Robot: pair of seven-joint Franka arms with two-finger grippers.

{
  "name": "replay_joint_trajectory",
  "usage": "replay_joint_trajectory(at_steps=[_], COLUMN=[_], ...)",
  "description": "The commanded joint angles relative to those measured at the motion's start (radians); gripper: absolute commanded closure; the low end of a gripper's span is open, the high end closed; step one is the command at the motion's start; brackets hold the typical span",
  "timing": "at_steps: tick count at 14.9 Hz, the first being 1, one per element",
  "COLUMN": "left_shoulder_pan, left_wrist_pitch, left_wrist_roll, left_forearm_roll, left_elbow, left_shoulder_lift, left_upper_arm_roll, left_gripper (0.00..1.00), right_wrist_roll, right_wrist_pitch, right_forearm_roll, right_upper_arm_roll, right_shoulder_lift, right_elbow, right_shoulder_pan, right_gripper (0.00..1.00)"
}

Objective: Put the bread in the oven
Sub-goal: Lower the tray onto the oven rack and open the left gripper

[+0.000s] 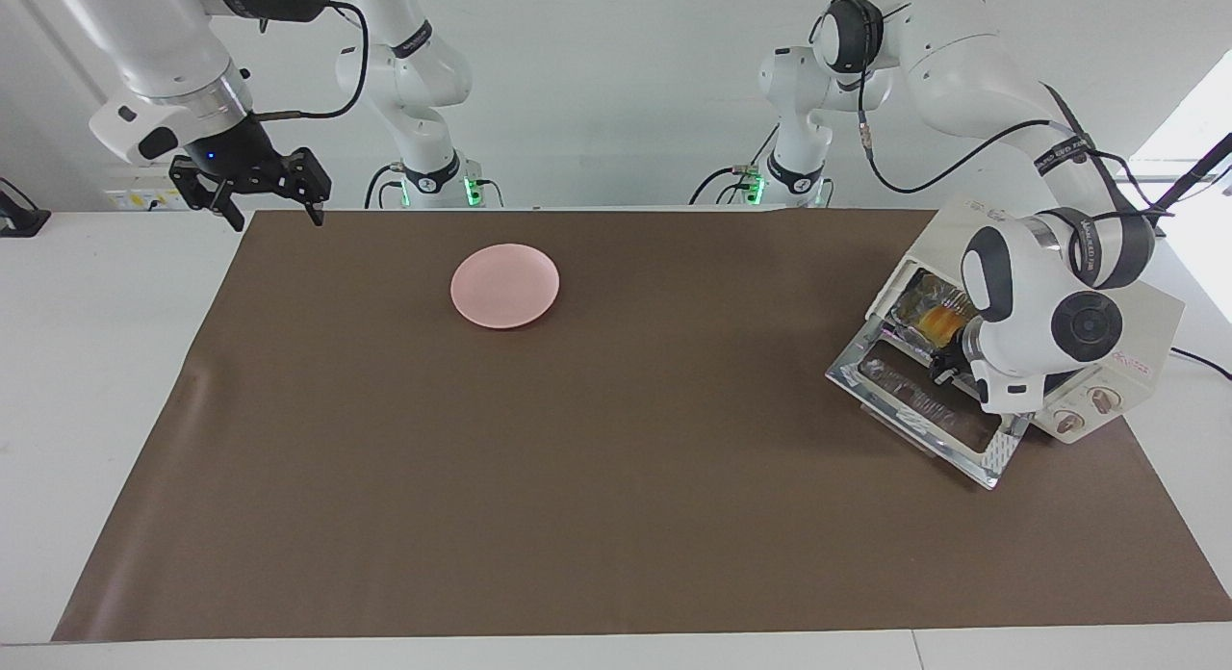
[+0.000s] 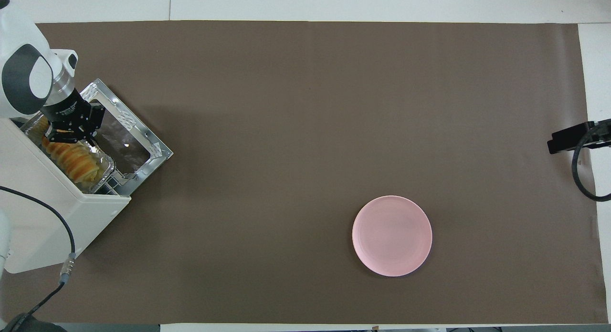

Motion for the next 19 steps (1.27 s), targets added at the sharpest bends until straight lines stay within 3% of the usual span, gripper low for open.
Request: replay_joint_trajectory(at_steps=[1,2,3,4,14,19], left_shoulder_pan=[-0.006,-0.004,-0.004,-0.006,-0.030,-0.032], left_wrist_pitch=[0.003,0.004,0.004,0.006,0.107,0.038], left_wrist_roll=[0.025,0.025,0.025,0.023,0.137,0.320], left_forearm_roll=[0.023,0.023,0.023,0.024,0.021,0.012], left_elbow=[-0.053,-0.051,-0.050,-0.048,0.012,0.050], left_shoulder_lift=[-0.039,-0.039,-0.039,-0.039,-0.045,-0.154], left_upper_arm_roll=[0.009,0.009,0.009,0.010,0.006,0.001], left_gripper=[1.00,0.83,0.47,0.00,0.00,0.00], right_wrist_roll=[-0.008,-0.008,-0.008,-0.008,-0.008,-0.008], right_wrist_pitch=[-0.004,-0.003,-0.003,-0.003,-0.003,-0.003], right_forearm_roll=[-0.013,-0.011,-0.011,-0.008,-0.007,-0.007], right_upper_arm_roll=[0.007,0.007,0.007,0.009,0.009,0.009], right_shoulder_lift=[-0.014,-0.014,-0.014,-0.014,-0.014,-0.015], right_elbow=[-0.012,-0.012,-0.012,-0.012,-0.014,-0.012], right_shoulder_pan=[-0.013,-0.013,-0.013,-0.013,-0.011,-0.011], right_gripper=[0.00,0.00,0.00,0.00,0.00,0.00])
